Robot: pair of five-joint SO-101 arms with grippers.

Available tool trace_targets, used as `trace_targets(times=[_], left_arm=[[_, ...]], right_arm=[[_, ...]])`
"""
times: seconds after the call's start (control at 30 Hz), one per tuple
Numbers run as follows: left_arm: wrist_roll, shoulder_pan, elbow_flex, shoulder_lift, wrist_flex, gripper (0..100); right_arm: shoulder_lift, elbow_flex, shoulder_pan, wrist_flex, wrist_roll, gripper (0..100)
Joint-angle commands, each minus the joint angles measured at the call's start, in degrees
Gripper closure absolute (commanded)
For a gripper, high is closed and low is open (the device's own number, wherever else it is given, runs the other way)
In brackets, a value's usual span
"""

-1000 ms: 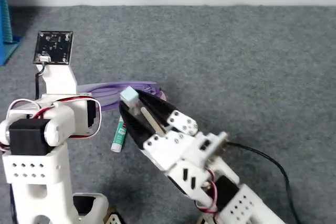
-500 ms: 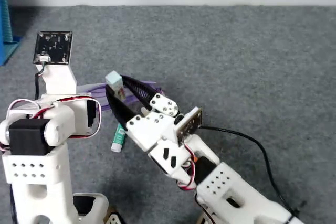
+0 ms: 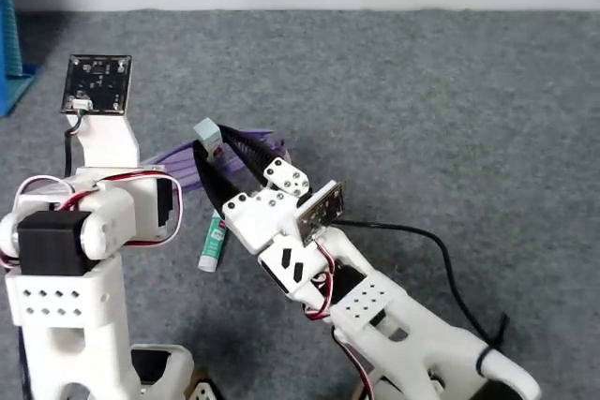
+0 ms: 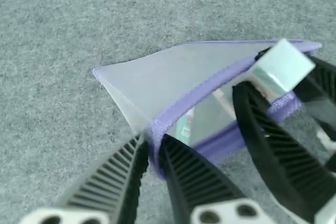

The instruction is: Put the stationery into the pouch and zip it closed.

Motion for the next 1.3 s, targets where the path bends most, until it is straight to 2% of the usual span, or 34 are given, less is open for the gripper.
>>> trace_targets(times=[0.0,0.07,0.17,0.4,0.6,0.77,1.03,1.13,1.27], left_arm=[[0.62,-0.26,-3.38,-0.09,0.97,99],[0.62,-0.26,-3.47,-0.09,0.97,99],[0.62,-0.26,-3.47,-0.09,0.97,99],[0.62,-0.79,-3.56,-0.09,0.97,99],[0.62,-6.33,-3.65,-0.18,0.88,99],[0.62,-6.51,-3.65,-0.18,0.88,99],[0.62,-7.65,-3.65,-0.18,0.97,99],[0.62,-10.73,-3.65,-0.18,0.97,99],[0.53,-11.52,-3.65,-0.18,0.97,99]], right_arm=[[-5.93,-2.37,0.84,7.78,1.49,78.1],[-9.63,-2.37,0.84,13.76,1.49,74.2],[-15.78,-2.64,1.19,22.99,1.85,74.4],[-30.99,-2.73,2.42,44.53,1.93,80.5],[-40.92,-2.73,7.25,66.07,1.93,88.6],[-41.45,-2.73,10.51,78.9,1.93,87.2],[-39.6,-0.79,11.91,87.87,1.85,83.4],[-33.71,0.09,12.18,88.04,1.85,83.4],[-22.02,-1.49,12.09,87.78,1.93,83.4]])
